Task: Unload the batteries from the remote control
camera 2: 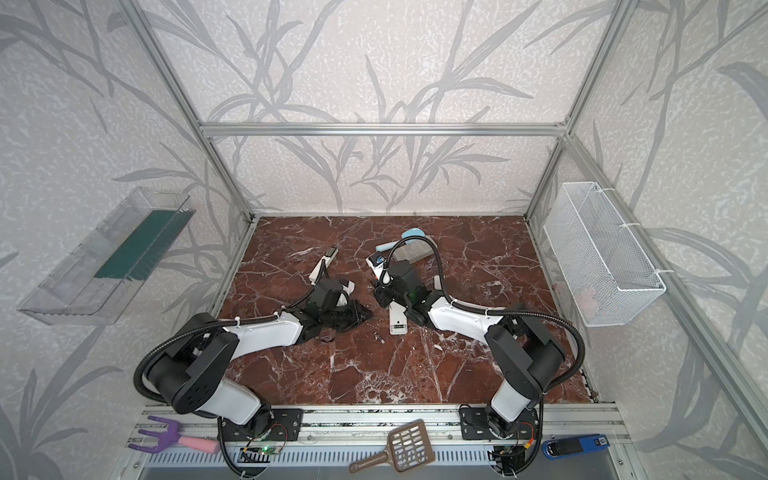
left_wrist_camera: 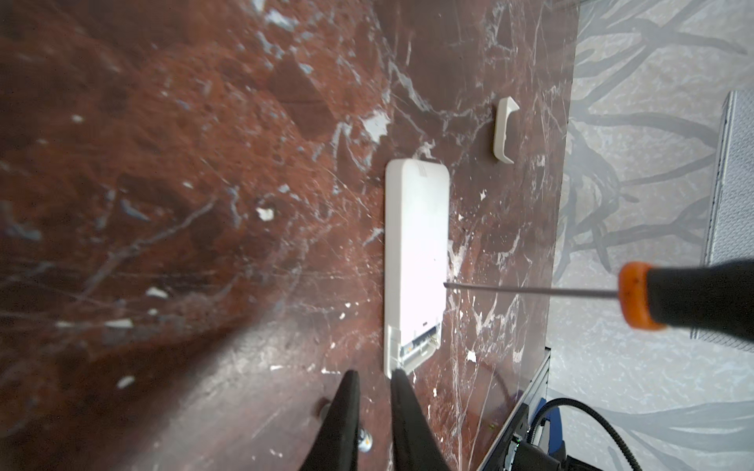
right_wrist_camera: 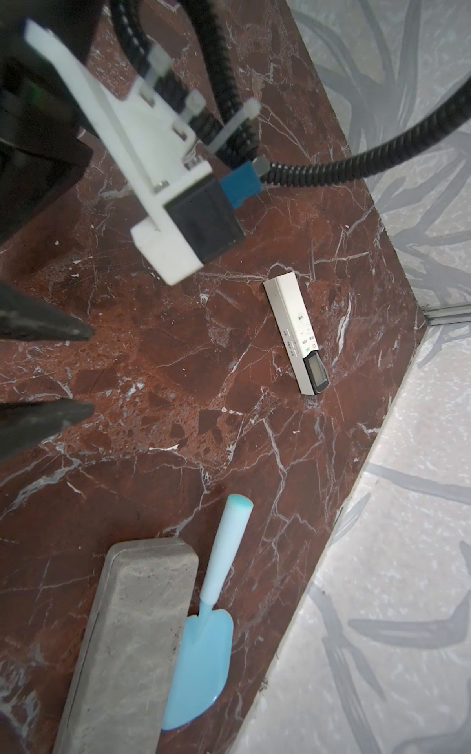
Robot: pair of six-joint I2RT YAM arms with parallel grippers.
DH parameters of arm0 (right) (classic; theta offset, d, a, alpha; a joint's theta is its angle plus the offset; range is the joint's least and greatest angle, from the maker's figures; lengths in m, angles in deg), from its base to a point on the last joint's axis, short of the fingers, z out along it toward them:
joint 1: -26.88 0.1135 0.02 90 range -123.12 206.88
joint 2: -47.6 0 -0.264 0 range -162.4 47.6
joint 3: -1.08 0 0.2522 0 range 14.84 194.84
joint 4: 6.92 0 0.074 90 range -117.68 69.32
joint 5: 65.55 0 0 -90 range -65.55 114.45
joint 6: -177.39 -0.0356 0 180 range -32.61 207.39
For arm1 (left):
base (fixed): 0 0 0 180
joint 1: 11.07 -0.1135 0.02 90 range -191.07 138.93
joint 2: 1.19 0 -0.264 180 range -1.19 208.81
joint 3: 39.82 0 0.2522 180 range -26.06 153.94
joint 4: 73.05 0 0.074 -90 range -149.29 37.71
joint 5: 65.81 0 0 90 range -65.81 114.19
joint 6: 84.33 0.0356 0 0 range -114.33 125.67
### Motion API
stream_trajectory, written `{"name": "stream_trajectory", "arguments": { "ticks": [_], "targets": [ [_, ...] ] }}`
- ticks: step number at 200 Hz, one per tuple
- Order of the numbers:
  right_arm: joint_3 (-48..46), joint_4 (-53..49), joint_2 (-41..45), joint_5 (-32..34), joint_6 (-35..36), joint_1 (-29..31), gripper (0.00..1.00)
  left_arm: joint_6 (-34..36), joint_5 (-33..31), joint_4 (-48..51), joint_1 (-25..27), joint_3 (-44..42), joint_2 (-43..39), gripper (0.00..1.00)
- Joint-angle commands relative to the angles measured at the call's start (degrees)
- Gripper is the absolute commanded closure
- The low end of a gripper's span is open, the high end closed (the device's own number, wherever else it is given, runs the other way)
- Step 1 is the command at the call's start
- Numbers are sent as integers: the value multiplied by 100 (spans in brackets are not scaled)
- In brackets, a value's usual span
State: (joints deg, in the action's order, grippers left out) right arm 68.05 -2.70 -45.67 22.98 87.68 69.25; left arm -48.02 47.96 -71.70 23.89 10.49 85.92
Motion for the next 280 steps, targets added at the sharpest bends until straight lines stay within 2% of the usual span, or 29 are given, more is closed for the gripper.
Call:
{"name": "stream_trajectory", "arguments": {
  "ticks": [1,45,72,123,162,244,280],
  "targets": [
    [9,-443,425,158,128,-121,100,149,-373,488,157,225,-119,82],
    [-945,-808,1191,554,220,-131,100,194,-369,512,148,336,4,82],
    [-1201,-823,1268,641,39,-132,100,252,-294,581,142,461,113,82],
    [-1184,-313,583,192,-639,-98,100,258,-330,607,112,347,-45,82],
    [-1055,12,323,72,-798,117,100,289,-449,707,41,133,-336,82],
    [-616,110,-24,94,-646,276,100,389,-426,854,-111,58,-538,82],
    [-636,-275,358,164,-589,280,100,378,-415,831,-134,-23,-580,82]
  ]
}}
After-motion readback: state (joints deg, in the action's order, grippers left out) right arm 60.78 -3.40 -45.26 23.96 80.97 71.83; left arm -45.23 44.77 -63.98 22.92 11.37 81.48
